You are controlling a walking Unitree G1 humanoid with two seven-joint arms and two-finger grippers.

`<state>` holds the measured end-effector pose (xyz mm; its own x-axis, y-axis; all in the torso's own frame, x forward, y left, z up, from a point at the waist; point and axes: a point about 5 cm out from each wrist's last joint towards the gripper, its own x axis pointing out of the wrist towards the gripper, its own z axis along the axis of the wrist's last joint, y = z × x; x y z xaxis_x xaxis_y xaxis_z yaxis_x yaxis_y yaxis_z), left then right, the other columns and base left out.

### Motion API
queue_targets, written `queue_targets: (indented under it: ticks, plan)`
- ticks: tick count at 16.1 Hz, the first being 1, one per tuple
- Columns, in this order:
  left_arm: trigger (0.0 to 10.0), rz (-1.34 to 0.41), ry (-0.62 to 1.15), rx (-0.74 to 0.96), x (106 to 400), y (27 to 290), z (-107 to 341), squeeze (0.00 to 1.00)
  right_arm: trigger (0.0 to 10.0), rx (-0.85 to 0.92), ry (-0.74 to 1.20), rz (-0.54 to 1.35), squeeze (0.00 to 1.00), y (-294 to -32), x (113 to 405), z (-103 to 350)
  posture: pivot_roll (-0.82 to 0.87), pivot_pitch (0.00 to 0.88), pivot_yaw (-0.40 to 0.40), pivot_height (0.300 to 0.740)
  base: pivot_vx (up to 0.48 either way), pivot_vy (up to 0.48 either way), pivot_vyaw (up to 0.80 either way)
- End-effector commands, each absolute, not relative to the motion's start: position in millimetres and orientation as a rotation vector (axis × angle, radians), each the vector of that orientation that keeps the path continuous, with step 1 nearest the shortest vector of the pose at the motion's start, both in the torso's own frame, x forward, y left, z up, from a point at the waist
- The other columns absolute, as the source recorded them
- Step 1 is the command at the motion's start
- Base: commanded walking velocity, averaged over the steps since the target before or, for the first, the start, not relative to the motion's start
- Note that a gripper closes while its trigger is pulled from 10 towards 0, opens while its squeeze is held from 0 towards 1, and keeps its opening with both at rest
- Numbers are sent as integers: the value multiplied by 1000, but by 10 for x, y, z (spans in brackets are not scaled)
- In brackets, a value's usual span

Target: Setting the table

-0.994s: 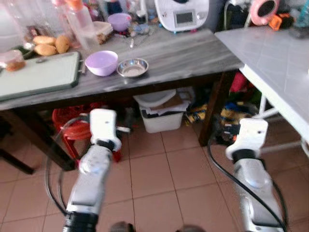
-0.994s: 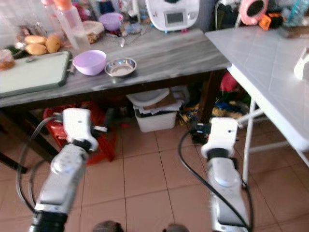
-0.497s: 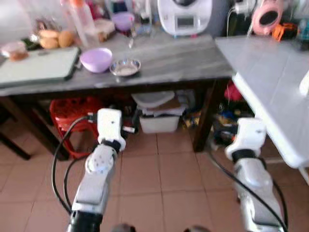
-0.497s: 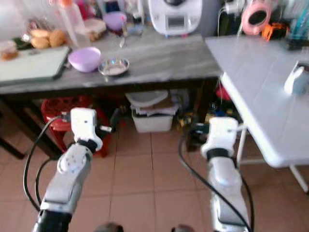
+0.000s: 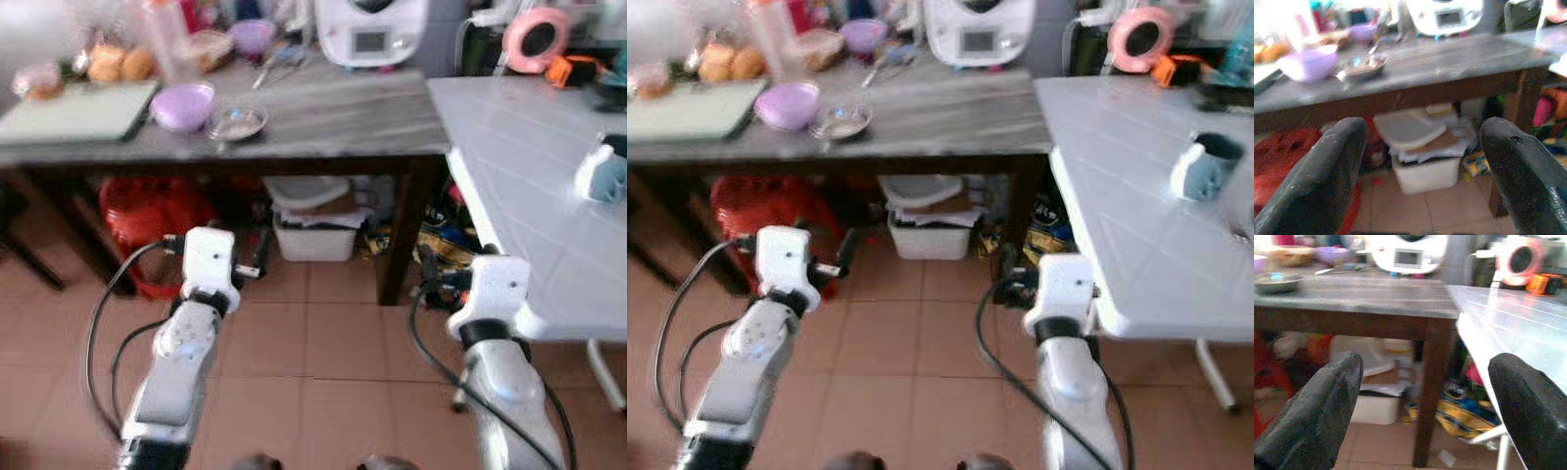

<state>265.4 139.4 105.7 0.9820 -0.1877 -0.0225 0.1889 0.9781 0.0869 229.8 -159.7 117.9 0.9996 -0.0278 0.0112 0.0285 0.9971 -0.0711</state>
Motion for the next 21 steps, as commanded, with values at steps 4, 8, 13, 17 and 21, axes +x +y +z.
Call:
queue_targets:
  ticks: [4, 8, 13, 17, 21]
  plan:
    - [10000, -189, 39, 89, 2620, 1424, 1043, 0, 10000, -44, -39, -44, 0, -1596, 2263, 1246, -83, 0, 65, 740, 0, -362, 313]
    - [10000, -198, 34, 82, 2640, 1391, 1072, 0, 10000, -52, -33, -34, 0, -1609, 2246, 1240, -82, 0, 68, 740, 0, -361, 0]
    - [10000, -206, 26, 78, 2667, 1352, 1096, 0, 10000, -45, -26, -88, 0, -1679, 2272, 1232, -81, 0, 67, 740, 0, -361, 0]
    - [10000, -213, 27, 76, 2668, 1347, 1099, 0, 10000, -32, -20, -89, 0, -1670, 2304, 1227, -77, 0, 59, 740, 0, -360, 0]
    - [10000, -214, 21, 80, 2673, 1350, 1117, 0, 10000, -52, -2, -140, 0, -1762, 2345, 1203, -71, 0, 69, 740, 0, -238, 0]
